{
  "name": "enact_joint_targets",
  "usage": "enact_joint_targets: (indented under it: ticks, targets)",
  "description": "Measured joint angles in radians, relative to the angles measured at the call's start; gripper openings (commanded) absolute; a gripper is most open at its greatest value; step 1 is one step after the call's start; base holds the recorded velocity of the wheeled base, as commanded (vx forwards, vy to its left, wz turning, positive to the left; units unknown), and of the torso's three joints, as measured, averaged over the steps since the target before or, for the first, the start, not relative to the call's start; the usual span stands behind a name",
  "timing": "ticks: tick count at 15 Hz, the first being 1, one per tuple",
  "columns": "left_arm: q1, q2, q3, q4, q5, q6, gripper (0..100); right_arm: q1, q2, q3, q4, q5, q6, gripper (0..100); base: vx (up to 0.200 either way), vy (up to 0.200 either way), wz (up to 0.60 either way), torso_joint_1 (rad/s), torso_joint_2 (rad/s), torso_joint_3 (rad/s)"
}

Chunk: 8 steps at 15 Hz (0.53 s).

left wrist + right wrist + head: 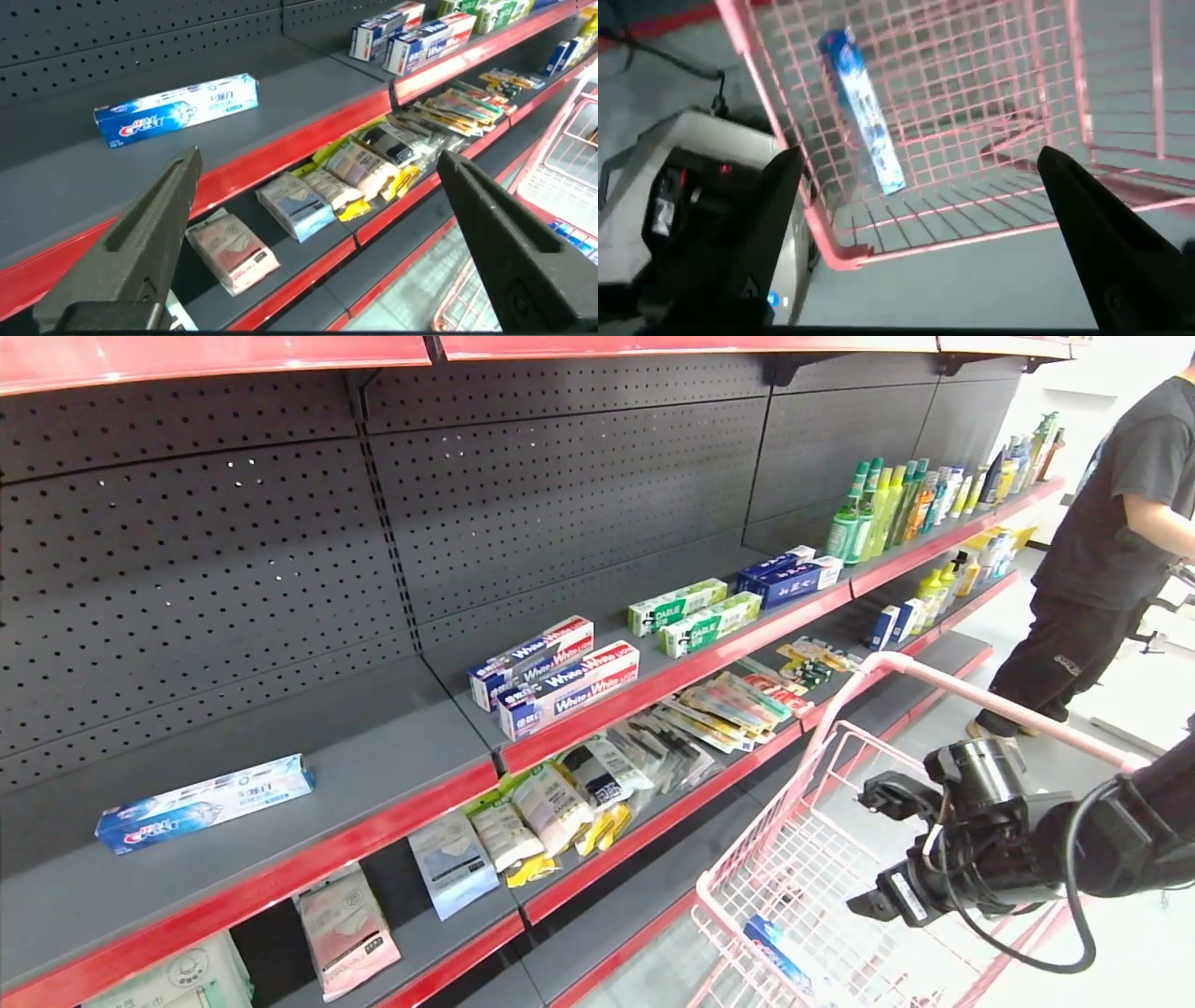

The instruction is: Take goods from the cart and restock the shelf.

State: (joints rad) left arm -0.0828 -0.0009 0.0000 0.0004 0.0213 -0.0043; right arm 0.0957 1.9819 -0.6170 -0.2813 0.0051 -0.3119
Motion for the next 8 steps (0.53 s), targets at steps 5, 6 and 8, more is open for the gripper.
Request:
enact_joint_targets:
  ticks: [5,6,8]
  targets:
    - [0.000,0.000,0.000,0.000,0.000,0.000,100,0.008,0.144,0.017,-0.109,-0.002,-0.007,100,0.000,0.000,0.00,-0.108,0.24,0.128]
    - [0.000,0.000,0.000,0.000,0.000,0.000,100,0.001,0.165,0.017,-0.117,-0.002,-0.030,100,0.000,0.000,0.00,-0.139,0.29,0.159]
    - [0.000,0.000,0.000,0.000,0.000,0.000,100,-0.019,0.196,0.016,-0.119,0.023,-0.097,100,0.000,0.000,0.00,-0.144,0.32,0.168]
